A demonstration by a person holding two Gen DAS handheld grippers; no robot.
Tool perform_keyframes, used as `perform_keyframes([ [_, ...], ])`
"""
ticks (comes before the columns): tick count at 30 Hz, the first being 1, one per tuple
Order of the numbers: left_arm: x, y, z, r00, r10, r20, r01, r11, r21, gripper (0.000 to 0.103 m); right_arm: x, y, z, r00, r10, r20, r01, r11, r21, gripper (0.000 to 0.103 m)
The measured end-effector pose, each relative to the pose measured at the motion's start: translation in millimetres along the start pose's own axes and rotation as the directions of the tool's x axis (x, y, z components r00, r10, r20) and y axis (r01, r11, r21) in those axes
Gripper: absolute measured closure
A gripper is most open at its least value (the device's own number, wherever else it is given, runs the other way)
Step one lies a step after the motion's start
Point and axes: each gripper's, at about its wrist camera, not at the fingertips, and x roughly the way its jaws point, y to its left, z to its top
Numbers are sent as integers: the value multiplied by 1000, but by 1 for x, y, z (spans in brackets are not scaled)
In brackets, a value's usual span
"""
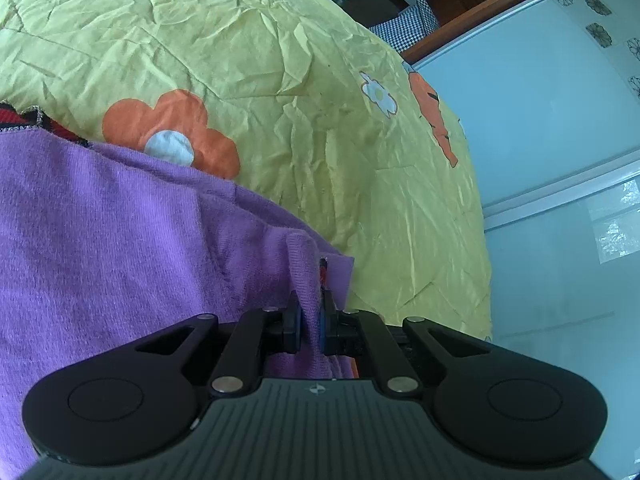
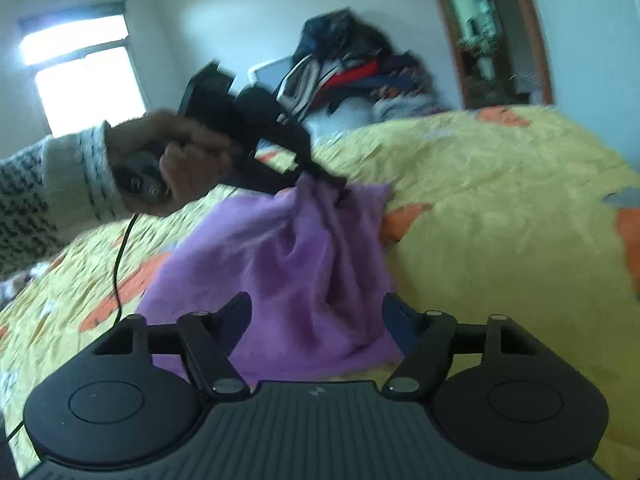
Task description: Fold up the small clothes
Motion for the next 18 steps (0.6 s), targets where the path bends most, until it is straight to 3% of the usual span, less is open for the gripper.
perform_keyframes([
  [4, -3, 2, -1, 1000, -11, 1, 11, 1000, -3, 96, 22, -7, 0, 997, 8, -75, -6, 1000, 24, 35],
  [5, -4, 2, -1, 1000, -14, 2, 14, 1000, -5, 96, 25, -9, 1, 996, 0, -89, 3, 1000, 31, 49],
  [6, -6, 2, -1, 1000, -18, 4, 18, 1000, -3, 96, 27, -10, 1, 994, 4, -106, -1, 999, 33, 82],
  [7, -7, 2, -2, 1000, -23, 7, 23, 1000, -3, 96, 29, -11, 0, 993, 13, -116, -9, 999, 36, 96],
  [18, -21, -18, 0, 999, -32, 27, 31, 999, 23, 96, -10, -10, 11, 999, 11, 36, -14, 997, 80, 96],
])
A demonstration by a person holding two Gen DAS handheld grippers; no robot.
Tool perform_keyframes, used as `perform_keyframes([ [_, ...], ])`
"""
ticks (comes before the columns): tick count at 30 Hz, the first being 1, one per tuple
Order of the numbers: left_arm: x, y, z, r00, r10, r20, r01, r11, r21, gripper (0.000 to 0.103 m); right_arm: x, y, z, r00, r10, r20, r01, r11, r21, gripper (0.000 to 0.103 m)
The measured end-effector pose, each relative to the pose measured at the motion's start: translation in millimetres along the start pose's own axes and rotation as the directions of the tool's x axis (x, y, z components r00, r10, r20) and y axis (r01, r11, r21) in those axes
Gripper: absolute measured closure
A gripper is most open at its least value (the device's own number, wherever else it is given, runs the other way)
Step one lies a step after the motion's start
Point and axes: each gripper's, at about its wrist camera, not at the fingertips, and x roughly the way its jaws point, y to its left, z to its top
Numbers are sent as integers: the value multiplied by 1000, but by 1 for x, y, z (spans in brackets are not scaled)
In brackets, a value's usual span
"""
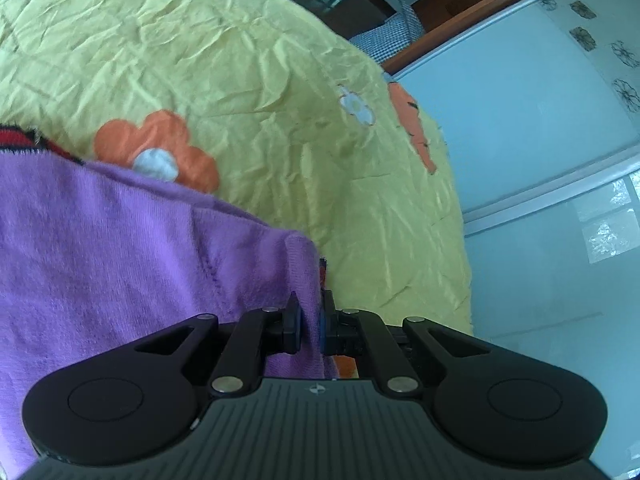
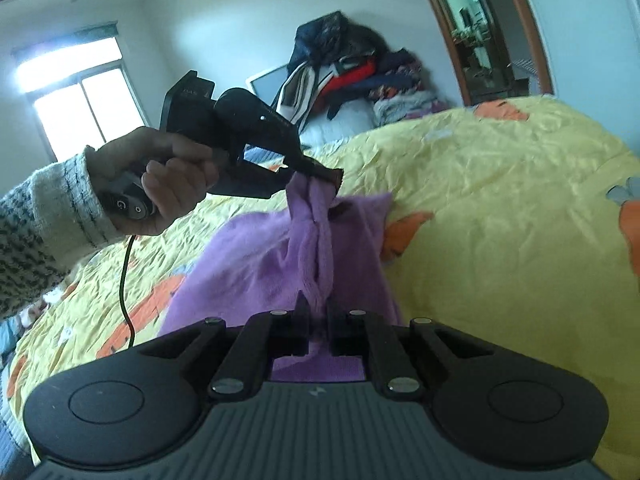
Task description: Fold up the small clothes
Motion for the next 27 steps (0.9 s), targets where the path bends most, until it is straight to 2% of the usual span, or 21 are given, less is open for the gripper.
perform_keyframes([
  [3, 4, -14, -1, 1000, 25, 2, -25, 999, 41, 96, 1, -5, -3, 1000, -25, -13, 25, 1000, 17, 96],
  [6, 21, -18, -4, 998, 63, -16, -62, 995, 74, 94, 16, -19, -9, 992, -56, -113, 64, 996, 69, 95],
  [7, 29, -18, -5, 997, 74, -25, -72, 994, 84, 92, 18, -23, -11, 991, -60, -117, 70, 993, 90, 94],
  [8, 36, -16, -5, 996, 82, -35, -79, 993, 88, 88, 18, -24, -13, 989, -79, -127, 90, 993, 83, 88],
  [9, 43, -14, -6, 995, 90, -46, -86, 993, 84, 84, 19, -22, -12, 984, -96, -147, 106, 992, 62, 78],
  [10, 45, -14, -5, 995, 92, -48, -88, 993, 83, 81, 18, -21, -10, 984, -96, -154, 105, 993, 56, 74],
  [11, 42, -15, -3, 996, 84, -39, -80, 993, 86, 77, 13, -20, -8, 987, -89, -135, 98, 994, 56, 69],
  [13, 22, -18, 5, 998, 59, 18, -61, 994, 88, 73, 3, -13, 0, 992, -93, -81, 94, 996, 9, 68],
  [14, 9, -19, 10, 997, 57, 60, -62, 994, 93, 67, 0, -11, 5, 995, -82, -50, 81, 997, -15, 68],
  [15, -5, -19, 13, 993, 64, 101, -74, 993, 91, 62, 1, -9, 11, 998, -58, -32, 57, 998, -32, 68],
  [17, -30, -17, 17, 983, 87, 163, -106, 988, 111, 60, 14, -3, 25, 999, -22, -28, 19, 996, -89, 68],
  [19, -49, -10, 13, 969, 149, 200, -178, 974, 137, 59, 35, 3, 39, 999, -12, -35, 6, 985, -170, 68],
  [23, -55, 18, -9, 946, 254, 200, -287, 945, 158, 59, 91, 8, 67, 991, 77, -110, -100, 968, -229, 68],
  [26, -45, 50, -21, 924, 336, 181, -362, 922, 138, 59, 132, 4, 77, 980, 84, -180, -126, 963, -239, 70],
  [27, -41, 60, -23, 918, 354, 176, -378, 917, 128, 59, 145, -1, 77, 979, 37, -199, -86, 966, -244, 71],
])
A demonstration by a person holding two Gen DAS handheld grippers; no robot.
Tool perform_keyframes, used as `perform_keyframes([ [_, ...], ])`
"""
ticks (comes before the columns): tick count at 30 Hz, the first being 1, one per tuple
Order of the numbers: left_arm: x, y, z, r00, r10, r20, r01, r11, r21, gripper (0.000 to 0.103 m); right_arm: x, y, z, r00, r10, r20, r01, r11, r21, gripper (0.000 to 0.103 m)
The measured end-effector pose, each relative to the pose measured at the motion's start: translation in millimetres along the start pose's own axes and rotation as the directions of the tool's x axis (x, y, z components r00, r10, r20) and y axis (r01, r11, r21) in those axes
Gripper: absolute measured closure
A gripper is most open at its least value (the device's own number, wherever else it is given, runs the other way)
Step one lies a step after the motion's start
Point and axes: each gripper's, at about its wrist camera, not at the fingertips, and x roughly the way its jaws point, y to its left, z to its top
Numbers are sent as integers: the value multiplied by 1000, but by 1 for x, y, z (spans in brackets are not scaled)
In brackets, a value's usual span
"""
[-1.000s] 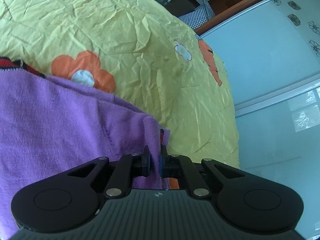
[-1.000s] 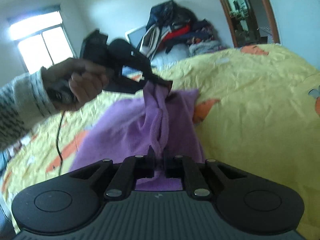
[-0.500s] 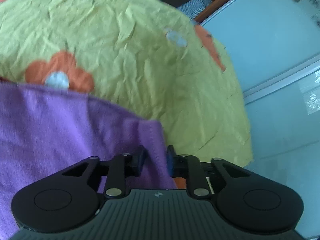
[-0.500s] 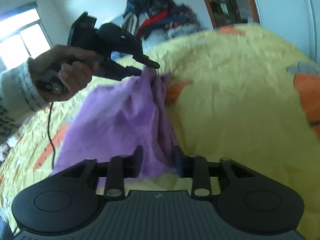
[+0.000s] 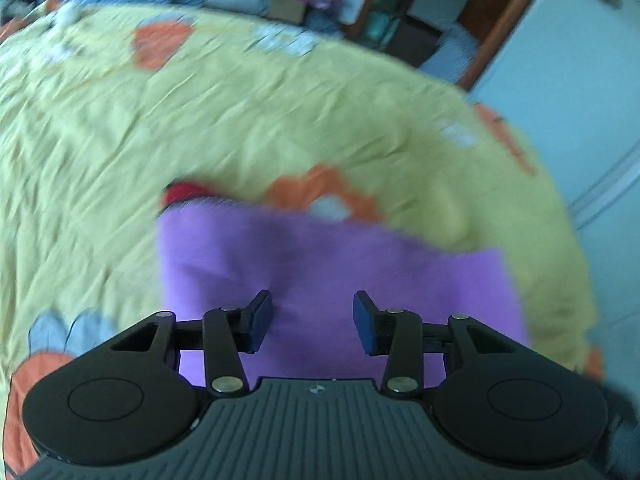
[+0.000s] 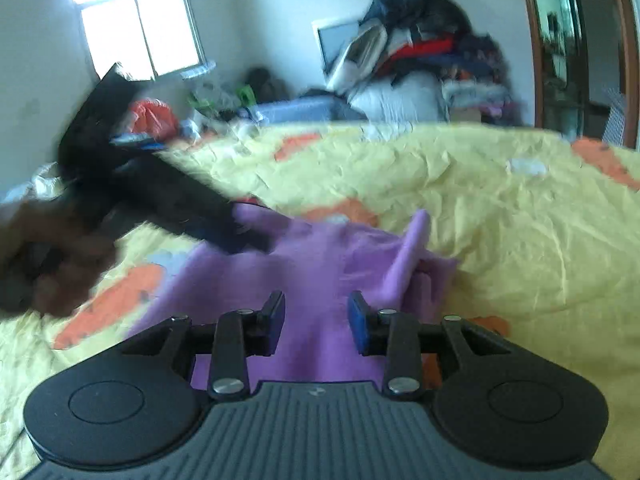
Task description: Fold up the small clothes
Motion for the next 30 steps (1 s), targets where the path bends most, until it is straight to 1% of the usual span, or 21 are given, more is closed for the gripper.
perform_keyframes([
  [1, 5, 7, -3, 1000, 21, 0, -21, 1000, 5, 58, 13, -8, 0, 997, -68, -36, 68, 998, -3, 71],
  [2, 10, 13, -6, 999, 40, 9, -40, 999, 7, 55, 21, -20, -1, 997, -69, -44, 70, 997, 21, 71],
  [4, 12, 22, -5, 999, 30, 33, -31, 999, 13, 55, 18, -35, -1, 999, -13, -32, 17, 995, 99, 71],
  [7, 5, 29, 0, 999, 23, 26, -23, 999, -28, 57, 5, -27, 6, 998, -60, -17, 61, 995, 77, 68],
  [8, -2, 32, 0, 999, 25, 37, -24, 999, -43, 56, -4, -25, 7, 999, -48, -3, 48, 996, 78, 68],
  [10, -17, 34, -8, 998, -6, 65, 9, 999, -39, 55, -18, -20, 5, 1000, -28, 7, 27, 997, 67, 68],
  [11, -27, 33, -14, 997, -24, 73, 25, 999, -24, 55, -26, -15, -2, 1000, -28, 2, 28, 998, 50, 68],
  [12, -37, 30, -24, 996, -40, 81, 41, 999, -9, 50, -30, -10, -7, 1000, -11, 2, 11, 999, 43, 68],
  [14, -48, 23, -45, 995, -58, 86, 55, 998, 38, 48, -34, -5, -20, 999, 46, -20, -45, 998, 39, 69],
  [15, -49, 20, -55, 995, -62, 83, 58, 997, 51, 48, -31, -2, -27, 999, 18, -51, -17, 1000, 15, 70],
  [16, -47, 16, -66, 996, -58, 71, 52, 996, 73, 48, -24, 1, -33, 996, -46, -80, 44, 999, -29, 70],
  [17, -44, 11, -77, 997, -38, 66, 30, 993, 118, 47, -22, 0, -37, 996, -63, -61, 60, 996, -60, 70],
  [18, -42, 7, -85, 996, -9, 88, -6, 987, 163, 44, -23, -1, -35, 996, -55, -66, 53, 998, -37, 70],
  [19, -42, 4, -91, 994, 24, 110, -45, 981, 191, 43, -26, -1, -32, 996, -53, -66, 52, 998, -22, 70],
  [20, -44, 3, -93, 992, 39, 117, -61, 980, 188, 44, -32, 3, -28, 997, -61, -55, 60, 998, -32, 69],
  [22, -54, 4, -97, 992, 40, 123, -58, 987, 152, 46, -48, 15, -25, 997, -69, -34, 66, 995, -70, 69],
  [25, -76, 0, -112, 989, -18, 147, -2, 991, 136, 42, -66, 30, -34, 999, -20, -39, 16, 996, -84, 69],
  [27, -84, -6, -130, 988, -60, 140, 42, 991, 128, 37, -71, 38, -46, 998, 9, -66, -15, 996, -91, 69],
  [28, -84, -10, -138, 989, -64, 135, 47, 991, 127, 35, -71, 41, -53, 996, 19, -83, -27, 995, -97, 69],
  [29, -83, -14, -147, 990, -61, 125, 44, 990, 130, 34, -68, 42, -62, 994, -6, -111, -6, 994, -109, 70],
  [30, -79, -17, -155, 993, -49, 109, 34, 991, 130, 34, -64, 41, -71, 990, -56, -131, 39, 991, -129, 70],
])
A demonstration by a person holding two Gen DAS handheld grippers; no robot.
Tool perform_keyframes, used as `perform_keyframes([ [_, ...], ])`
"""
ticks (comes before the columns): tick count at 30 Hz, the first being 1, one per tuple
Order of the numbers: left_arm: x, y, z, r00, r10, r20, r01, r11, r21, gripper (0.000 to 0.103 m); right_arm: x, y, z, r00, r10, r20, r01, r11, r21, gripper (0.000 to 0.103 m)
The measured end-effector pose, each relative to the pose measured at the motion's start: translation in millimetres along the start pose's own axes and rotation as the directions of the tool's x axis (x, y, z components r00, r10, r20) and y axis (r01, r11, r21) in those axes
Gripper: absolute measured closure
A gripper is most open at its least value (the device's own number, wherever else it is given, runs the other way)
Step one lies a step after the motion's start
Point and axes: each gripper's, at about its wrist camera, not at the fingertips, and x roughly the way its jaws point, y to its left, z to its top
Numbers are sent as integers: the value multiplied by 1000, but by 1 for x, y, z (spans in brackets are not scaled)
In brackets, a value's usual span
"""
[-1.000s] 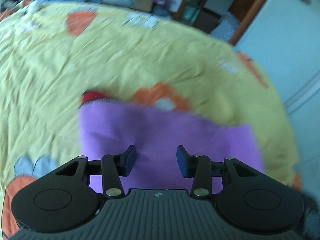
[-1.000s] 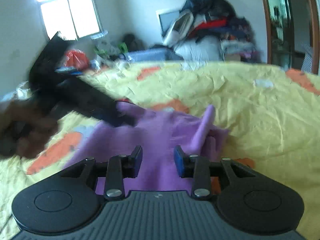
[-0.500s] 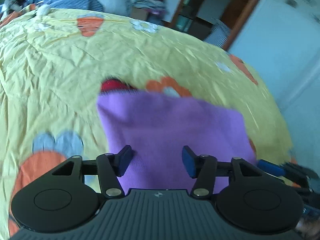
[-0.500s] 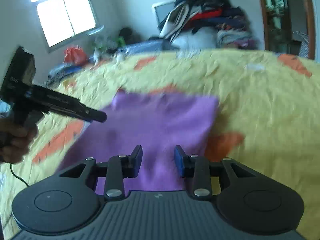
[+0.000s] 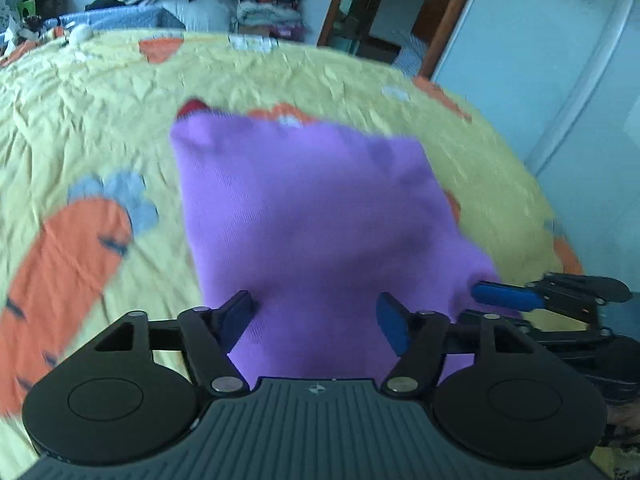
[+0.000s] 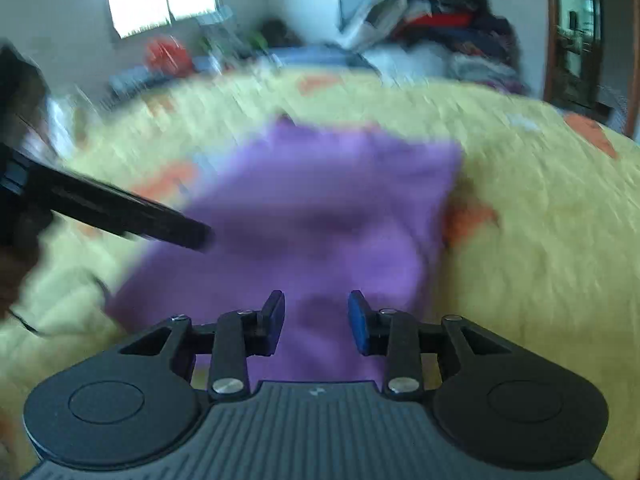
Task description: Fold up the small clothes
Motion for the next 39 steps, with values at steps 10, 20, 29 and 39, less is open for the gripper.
perform_keyframes([
  [10, -6, -11, -29, 995, 104, -16, -104, 993, -58, 17, -33, -3, -8, 996, 23, 83, -29, 997, 73, 66],
  [20, -16, -8, -59, 988, 148, -49, -152, 985, -82, 13, -29, 1, -27, 999, 2, 38, -3, 1000, 17, 48],
  [29, -19, 4, -48, 985, 163, -48, -167, 981, -97, 13, -27, -16, -4, 995, -77, 60, 74, 996, 47, 25],
  [39, -1, 17, 30, 994, 72, 78, -65, 994, -89, 10, 9, -4, 44, 990, -27, 137, 42, 994, -102, 26],
])
